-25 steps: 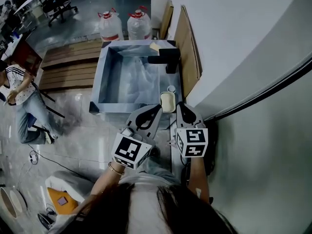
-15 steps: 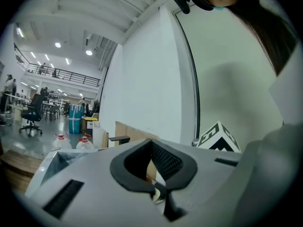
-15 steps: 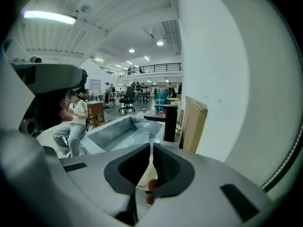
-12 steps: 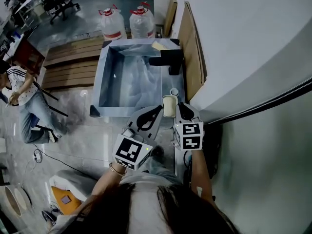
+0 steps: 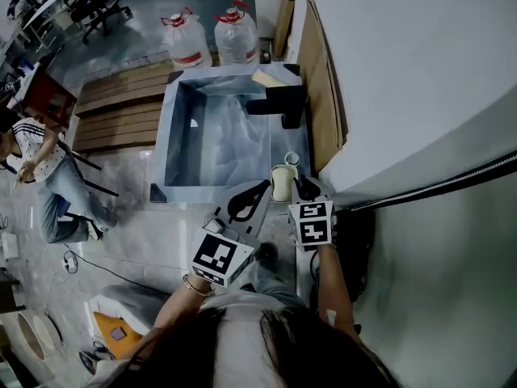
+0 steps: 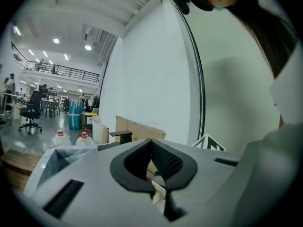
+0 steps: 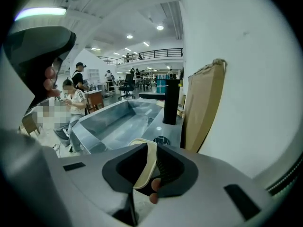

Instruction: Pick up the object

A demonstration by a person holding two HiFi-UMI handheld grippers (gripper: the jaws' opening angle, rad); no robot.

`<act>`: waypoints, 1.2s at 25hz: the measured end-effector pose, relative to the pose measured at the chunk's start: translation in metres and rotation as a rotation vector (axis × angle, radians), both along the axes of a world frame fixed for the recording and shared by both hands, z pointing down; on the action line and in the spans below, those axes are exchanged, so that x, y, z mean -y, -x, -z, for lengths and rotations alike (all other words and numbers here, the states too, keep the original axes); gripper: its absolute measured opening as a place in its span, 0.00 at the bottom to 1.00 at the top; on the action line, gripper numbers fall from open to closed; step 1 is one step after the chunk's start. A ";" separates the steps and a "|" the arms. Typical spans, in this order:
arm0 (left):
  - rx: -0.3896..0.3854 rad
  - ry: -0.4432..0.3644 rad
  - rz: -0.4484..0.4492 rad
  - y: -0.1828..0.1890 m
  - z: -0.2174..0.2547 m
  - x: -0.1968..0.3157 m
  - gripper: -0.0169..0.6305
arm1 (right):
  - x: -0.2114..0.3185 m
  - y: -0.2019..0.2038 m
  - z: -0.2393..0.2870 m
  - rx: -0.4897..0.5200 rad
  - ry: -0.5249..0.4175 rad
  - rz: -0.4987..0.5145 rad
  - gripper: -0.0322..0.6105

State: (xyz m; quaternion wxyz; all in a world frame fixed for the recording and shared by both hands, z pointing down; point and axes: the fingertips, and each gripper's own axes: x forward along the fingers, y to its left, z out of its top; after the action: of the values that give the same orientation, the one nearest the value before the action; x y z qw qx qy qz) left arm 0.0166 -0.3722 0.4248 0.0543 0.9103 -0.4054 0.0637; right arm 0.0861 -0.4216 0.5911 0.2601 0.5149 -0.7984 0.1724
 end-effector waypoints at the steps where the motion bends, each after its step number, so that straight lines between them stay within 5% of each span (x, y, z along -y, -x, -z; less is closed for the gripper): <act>1: 0.002 0.004 -0.001 -0.001 -0.002 0.002 0.04 | 0.002 -0.001 -0.006 -0.002 0.010 -0.001 0.15; 21: 0.032 0.079 0.045 0.015 -0.032 0.027 0.04 | 0.016 -0.005 -0.059 -0.067 0.212 -0.029 0.17; 30: 0.027 0.077 0.061 0.021 -0.031 0.019 0.04 | 0.016 -0.002 -0.058 0.028 0.213 -0.111 0.12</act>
State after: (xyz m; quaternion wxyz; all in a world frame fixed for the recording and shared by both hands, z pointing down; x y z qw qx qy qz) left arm -0.0039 -0.3914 0.4557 0.0856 0.8938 -0.4309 0.0900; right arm 0.0879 -0.4377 0.6488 0.2922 0.5254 -0.7494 0.2775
